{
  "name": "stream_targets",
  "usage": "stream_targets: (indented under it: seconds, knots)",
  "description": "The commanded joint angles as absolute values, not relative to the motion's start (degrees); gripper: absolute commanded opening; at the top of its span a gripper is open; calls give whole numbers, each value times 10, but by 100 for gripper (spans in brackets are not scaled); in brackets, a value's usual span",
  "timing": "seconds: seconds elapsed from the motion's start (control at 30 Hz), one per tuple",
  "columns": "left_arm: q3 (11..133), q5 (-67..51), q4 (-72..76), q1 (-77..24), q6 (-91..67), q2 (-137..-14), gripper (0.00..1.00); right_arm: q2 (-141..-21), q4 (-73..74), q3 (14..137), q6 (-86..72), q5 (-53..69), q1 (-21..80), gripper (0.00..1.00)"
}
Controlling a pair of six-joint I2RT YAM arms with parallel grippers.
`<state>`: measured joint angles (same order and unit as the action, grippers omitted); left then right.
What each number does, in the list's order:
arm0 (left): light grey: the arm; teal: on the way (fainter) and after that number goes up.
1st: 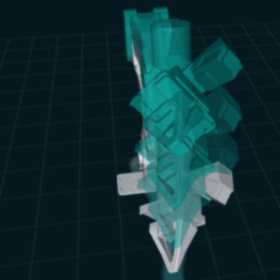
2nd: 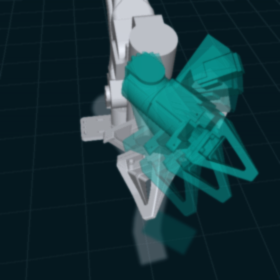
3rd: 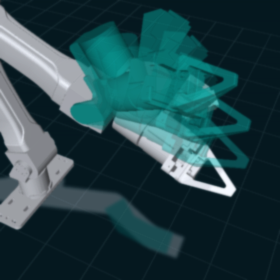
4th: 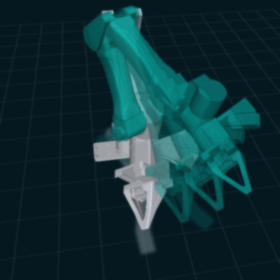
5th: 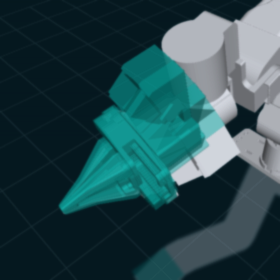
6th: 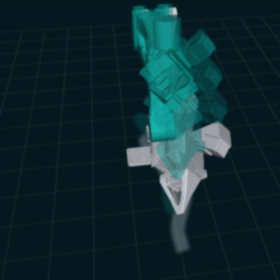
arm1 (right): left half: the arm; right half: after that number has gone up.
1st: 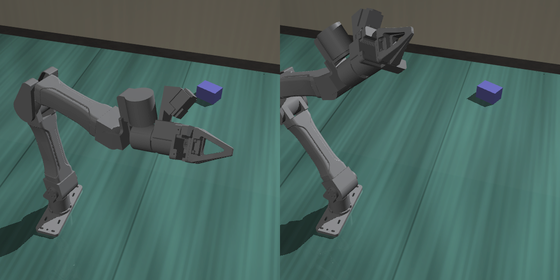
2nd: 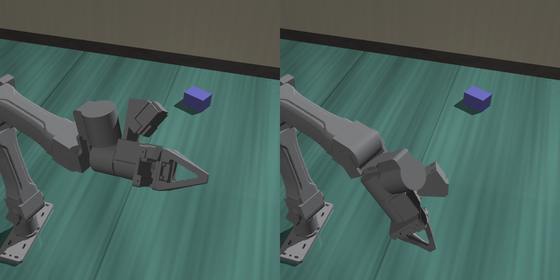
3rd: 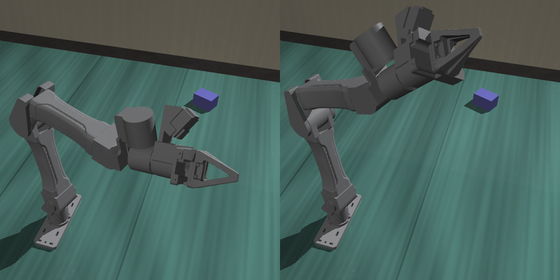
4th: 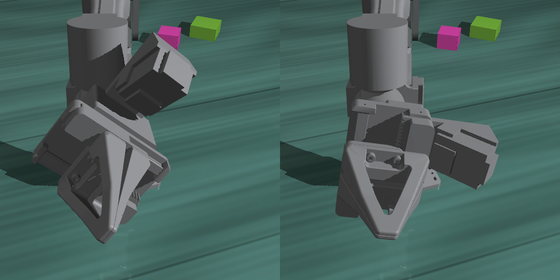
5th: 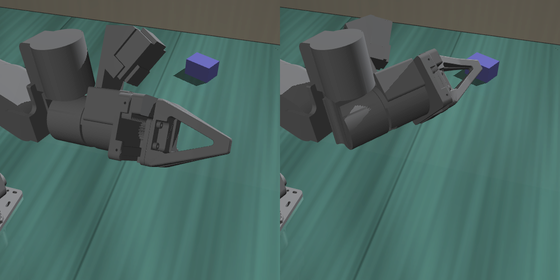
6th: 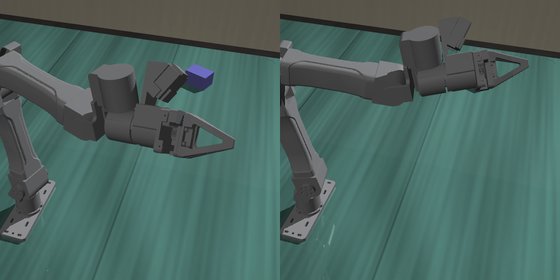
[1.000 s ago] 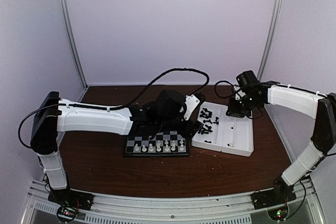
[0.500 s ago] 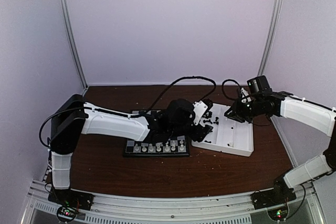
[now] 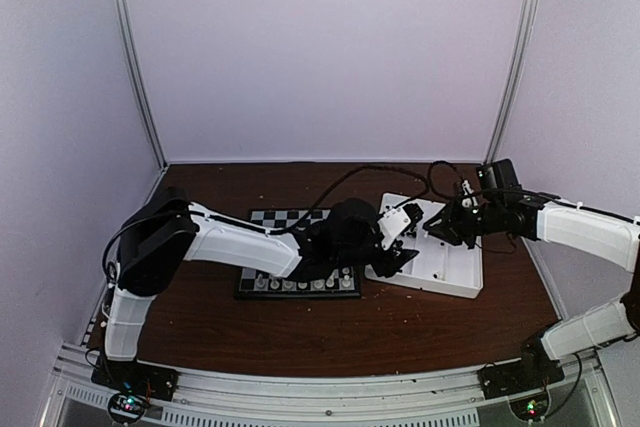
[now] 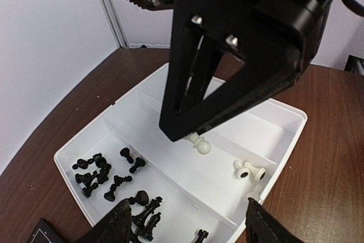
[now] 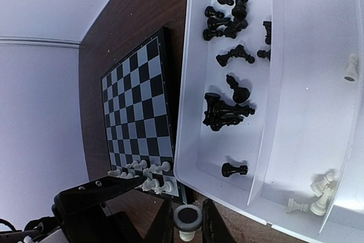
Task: Set up the chess pieces on the board
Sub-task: Place the chess piece on the chessboard.
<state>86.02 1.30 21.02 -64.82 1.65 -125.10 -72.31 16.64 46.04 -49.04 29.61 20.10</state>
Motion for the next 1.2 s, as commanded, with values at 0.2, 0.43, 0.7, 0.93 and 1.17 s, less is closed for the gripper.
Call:
stream_targets:
  seconds: [0.2,0.43,0.7,0.93,1.17]
  knots:
    - [884,26,265,-652,122,-1278,66,-711,74,411,-590,344,198,15]
    - [880,17,292,-653,145,-1279,63,-704,65,395,-625,345,198,15]
    - [867,0,335,-658,188,-1286,56,-692,22,363,-700,349,198,15]
    - [838,-61,385,-659,215,-1288,47,-693,-10,342,-747,357,198,15]
    - [843,-70,376,-659,219,-1292,48,-679,-27,324,-779,348,196,15]
